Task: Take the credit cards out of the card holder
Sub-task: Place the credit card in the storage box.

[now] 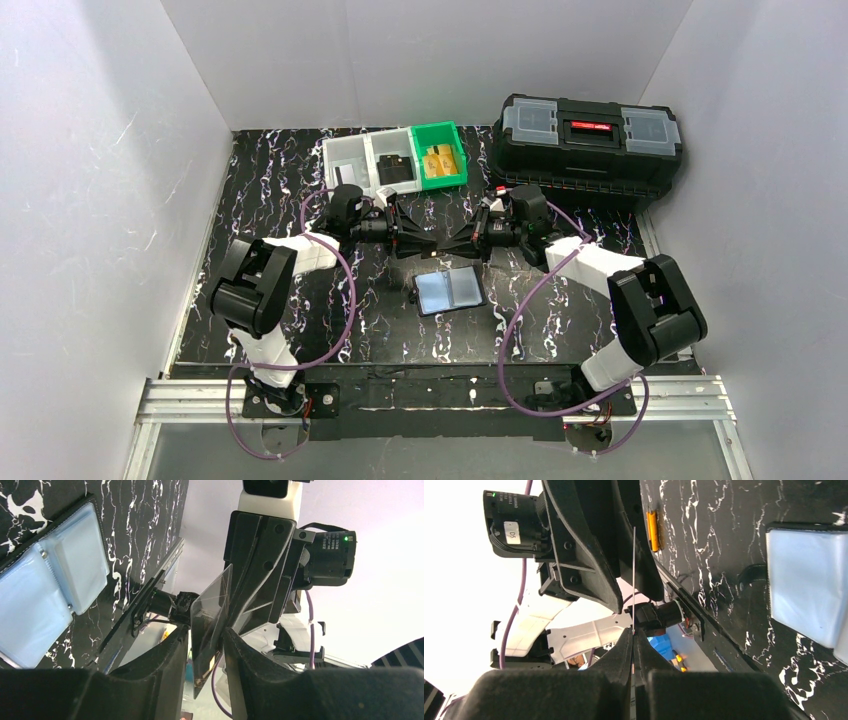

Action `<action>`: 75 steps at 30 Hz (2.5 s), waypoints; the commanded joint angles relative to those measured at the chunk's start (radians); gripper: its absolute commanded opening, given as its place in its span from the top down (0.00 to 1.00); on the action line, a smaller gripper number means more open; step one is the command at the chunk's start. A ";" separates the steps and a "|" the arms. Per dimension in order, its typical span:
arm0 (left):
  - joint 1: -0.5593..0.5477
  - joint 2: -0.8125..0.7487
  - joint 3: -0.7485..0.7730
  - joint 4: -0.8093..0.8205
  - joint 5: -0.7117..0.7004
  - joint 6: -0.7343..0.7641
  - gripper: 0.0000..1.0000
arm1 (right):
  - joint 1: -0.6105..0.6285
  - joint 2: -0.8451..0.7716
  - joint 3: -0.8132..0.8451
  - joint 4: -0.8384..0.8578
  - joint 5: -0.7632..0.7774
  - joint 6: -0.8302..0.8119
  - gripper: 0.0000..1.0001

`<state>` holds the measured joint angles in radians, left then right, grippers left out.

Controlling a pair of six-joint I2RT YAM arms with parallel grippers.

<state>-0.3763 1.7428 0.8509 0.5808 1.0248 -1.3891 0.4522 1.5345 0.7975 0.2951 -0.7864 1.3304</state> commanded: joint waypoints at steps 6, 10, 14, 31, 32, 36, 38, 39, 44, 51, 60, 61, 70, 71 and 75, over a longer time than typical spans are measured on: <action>-0.004 -0.021 0.024 0.153 0.047 -0.131 0.80 | 0.003 0.018 0.032 0.125 -0.084 0.044 0.99; -0.004 -0.008 0.026 0.208 0.049 -0.174 1.00 | 0.003 0.001 0.062 -0.006 -0.060 -0.040 0.92; -0.003 -0.030 0.051 0.134 0.049 -0.128 1.00 | 0.003 -0.044 0.132 -0.237 0.017 -0.194 0.22; 0.106 0.058 0.724 -0.883 -0.237 0.636 1.00 | -0.003 -0.340 0.192 -0.778 0.523 -0.469 0.02; 0.114 0.087 0.768 -0.902 -0.250 0.654 1.00 | -0.004 -0.358 0.192 -0.792 0.545 -0.484 0.02; 0.152 0.199 0.929 -0.956 -0.304 0.732 1.00 | -0.004 -0.433 0.186 -0.835 0.632 -0.533 0.02; 0.174 0.263 1.005 -0.965 -0.313 0.756 1.00 | -0.004 -0.465 0.193 -0.861 0.650 -0.558 0.02; 0.181 0.296 1.043 -0.974 -0.327 0.771 1.00 | -0.005 -0.477 0.199 -0.877 0.654 -0.568 0.02; 0.207 0.423 1.137 -0.887 -0.393 0.814 1.00 | -0.004 -0.526 0.211 -0.955 0.682 -0.602 0.02; 0.220 0.579 1.314 -0.901 -0.440 0.839 1.00 | -0.004 -0.596 0.173 -0.989 0.682 -0.598 0.02; 0.220 0.678 1.409 -0.941 -0.457 0.850 1.00 | -0.006 -0.604 0.180 -1.022 0.701 -0.604 0.01; 0.220 0.684 1.414 -0.942 -0.458 0.847 0.98 | -0.006 -0.602 0.185 -1.026 0.699 -0.606 0.02; 0.220 0.674 1.500 -0.950 -0.466 0.845 0.34 | -0.006 -0.549 0.216 -1.057 0.663 -0.617 0.02; 0.220 0.668 1.508 -0.952 -0.467 0.847 0.31 | -0.006 -0.541 0.219 -1.062 0.661 -0.619 0.02; 0.220 0.622 1.496 -0.958 -0.470 0.851 0.26 | -0.005 -0.519 0.219 -1.064 0.659 -0.620 0.02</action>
<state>-0.1535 2.4504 2.3253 -0.3649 0.5591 -0.5571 0.4511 1.0039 0.9726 -0.7601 -0.1162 0.7277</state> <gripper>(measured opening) 0.722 0.983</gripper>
